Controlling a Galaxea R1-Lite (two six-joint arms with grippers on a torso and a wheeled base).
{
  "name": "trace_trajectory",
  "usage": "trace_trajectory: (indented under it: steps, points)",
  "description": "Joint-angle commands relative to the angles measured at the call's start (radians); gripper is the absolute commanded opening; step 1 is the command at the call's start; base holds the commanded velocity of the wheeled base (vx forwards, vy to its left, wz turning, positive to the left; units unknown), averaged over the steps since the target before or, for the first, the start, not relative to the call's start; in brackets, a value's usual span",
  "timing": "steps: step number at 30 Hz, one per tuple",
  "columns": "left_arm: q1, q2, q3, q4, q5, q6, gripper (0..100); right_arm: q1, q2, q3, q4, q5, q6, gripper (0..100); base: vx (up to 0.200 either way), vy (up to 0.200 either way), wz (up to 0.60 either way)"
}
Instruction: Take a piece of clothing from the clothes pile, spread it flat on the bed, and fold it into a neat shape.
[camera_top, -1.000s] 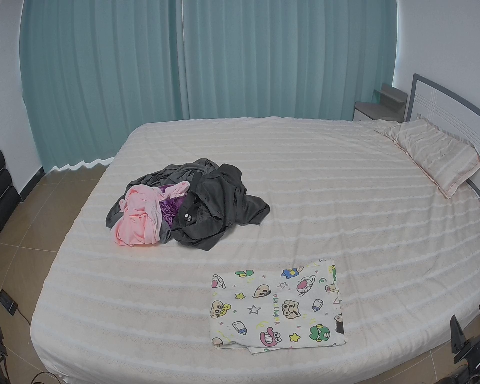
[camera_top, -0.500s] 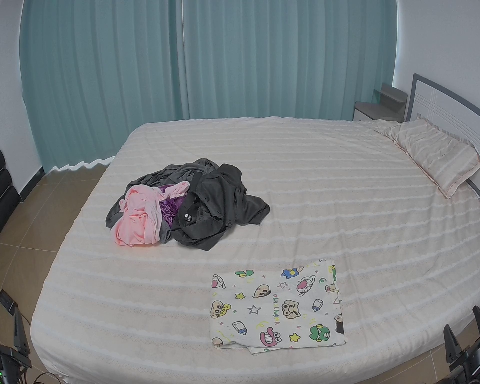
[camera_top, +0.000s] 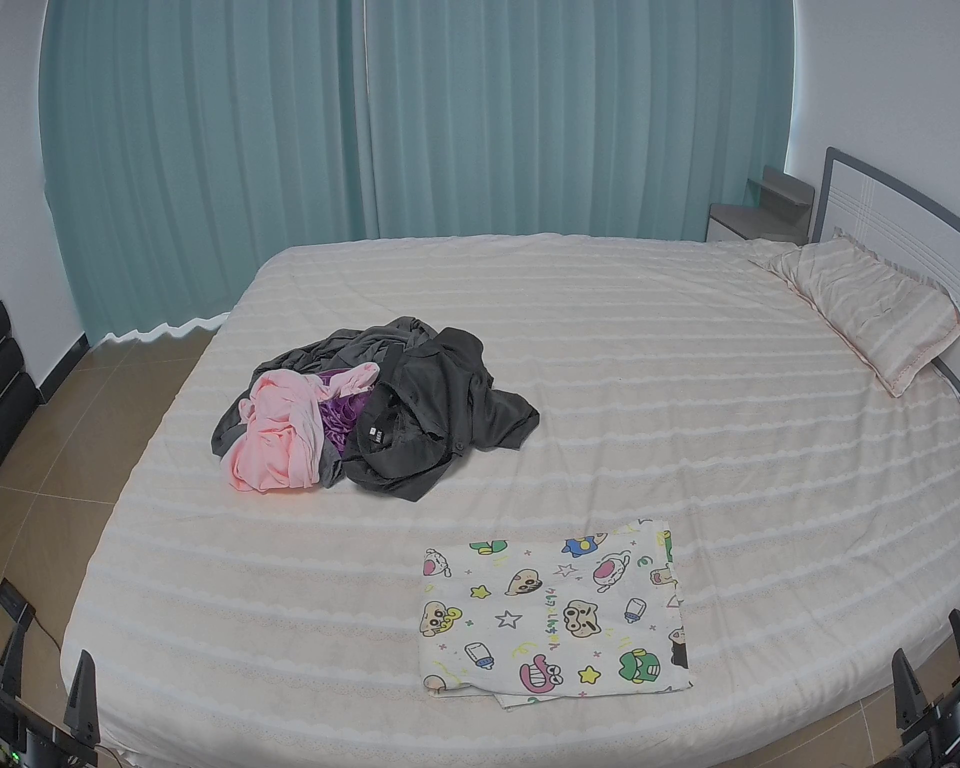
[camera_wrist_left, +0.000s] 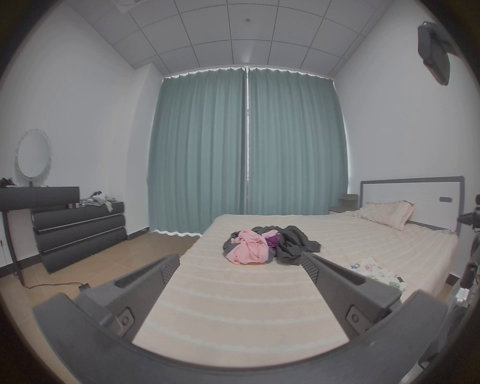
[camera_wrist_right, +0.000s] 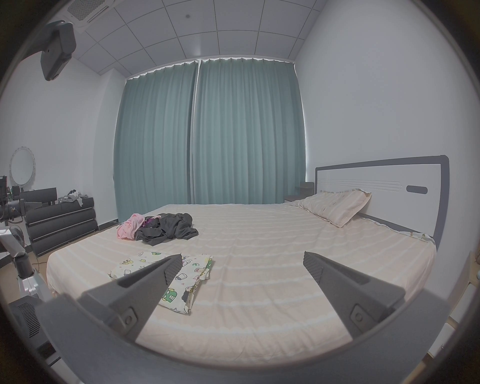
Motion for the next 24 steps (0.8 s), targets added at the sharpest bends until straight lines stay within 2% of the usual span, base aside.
trace_trajectory:
  steps: [1, 3, 24]
  points:
    - [0.0, -0.011, 0.018, 0.033, -0.051, -0.005, 100, 0.001, -0.014, 0.018, 0.0, 0.001, 0.0, 100, 0.0, 0.0, 0.0]
    - [-0.001, -0.008, 0.015, 0.081, -0.068, 0.004, 100, 0.001, -0.014, 0.018, -0.002, 0.001, 0.0, 100, 0.0, 0.0, 0.0]
    - [-0.001, -0.011, 0.018, 0.059, -0.074, 0.012, 100, 0.001, -0.014, 0.016, 0.0, 0.001, 0.0, 100, 0.0, 0.0, 0.0]
